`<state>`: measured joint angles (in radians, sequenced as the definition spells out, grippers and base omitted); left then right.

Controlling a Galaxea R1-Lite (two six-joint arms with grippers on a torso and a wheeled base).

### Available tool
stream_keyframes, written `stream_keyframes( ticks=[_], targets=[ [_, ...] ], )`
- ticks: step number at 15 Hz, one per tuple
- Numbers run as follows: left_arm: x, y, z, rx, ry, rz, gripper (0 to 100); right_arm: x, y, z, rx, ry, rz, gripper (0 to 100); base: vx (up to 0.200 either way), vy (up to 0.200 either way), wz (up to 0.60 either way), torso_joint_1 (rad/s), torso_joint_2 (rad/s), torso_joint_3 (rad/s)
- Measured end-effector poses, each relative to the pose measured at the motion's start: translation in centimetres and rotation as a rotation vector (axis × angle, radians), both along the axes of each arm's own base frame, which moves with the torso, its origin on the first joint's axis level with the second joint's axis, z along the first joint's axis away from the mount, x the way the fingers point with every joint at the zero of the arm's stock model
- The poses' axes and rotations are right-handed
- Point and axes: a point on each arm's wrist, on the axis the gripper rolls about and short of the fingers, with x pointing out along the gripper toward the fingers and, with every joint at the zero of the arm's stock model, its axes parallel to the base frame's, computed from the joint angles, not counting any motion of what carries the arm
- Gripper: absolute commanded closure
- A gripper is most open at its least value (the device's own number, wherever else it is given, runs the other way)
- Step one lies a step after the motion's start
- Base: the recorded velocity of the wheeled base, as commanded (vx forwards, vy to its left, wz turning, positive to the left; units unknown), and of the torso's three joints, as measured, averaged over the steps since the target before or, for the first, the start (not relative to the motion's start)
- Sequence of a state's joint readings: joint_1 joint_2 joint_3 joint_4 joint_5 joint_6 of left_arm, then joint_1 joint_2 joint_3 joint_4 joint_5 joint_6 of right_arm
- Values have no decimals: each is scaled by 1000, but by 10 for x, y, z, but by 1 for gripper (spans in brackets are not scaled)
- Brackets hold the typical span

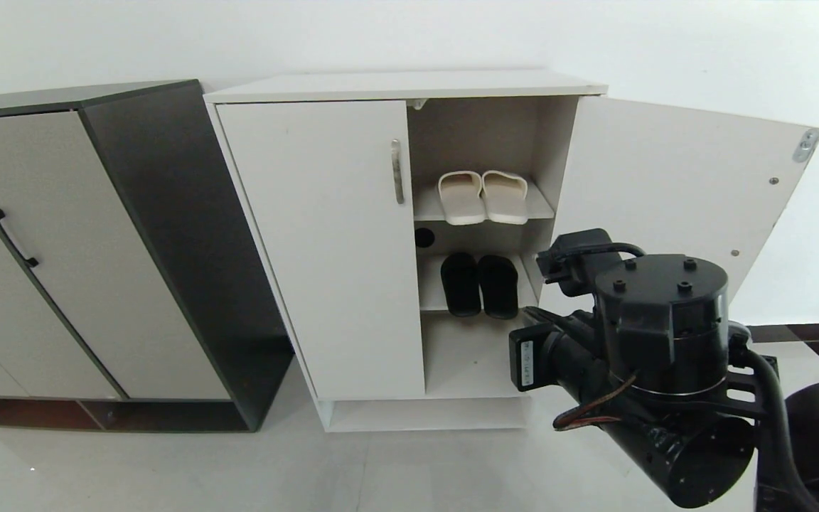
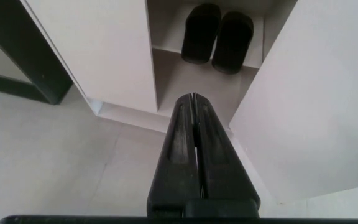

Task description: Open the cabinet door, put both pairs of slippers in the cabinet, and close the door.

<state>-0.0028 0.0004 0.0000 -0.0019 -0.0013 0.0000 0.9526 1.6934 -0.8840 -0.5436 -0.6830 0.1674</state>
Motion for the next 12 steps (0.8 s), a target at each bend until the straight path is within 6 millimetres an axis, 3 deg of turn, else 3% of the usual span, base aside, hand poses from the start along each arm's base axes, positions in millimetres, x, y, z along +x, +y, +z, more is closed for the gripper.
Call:
stream_keyframes(
  ticks=[12],
  targets=[
    [0, 0, 0, 0, 0, 0, 100, 3, -2, -1, -5, 4, -11, 100, 0, 0, 0, 112, -476, -340]
  ],
)
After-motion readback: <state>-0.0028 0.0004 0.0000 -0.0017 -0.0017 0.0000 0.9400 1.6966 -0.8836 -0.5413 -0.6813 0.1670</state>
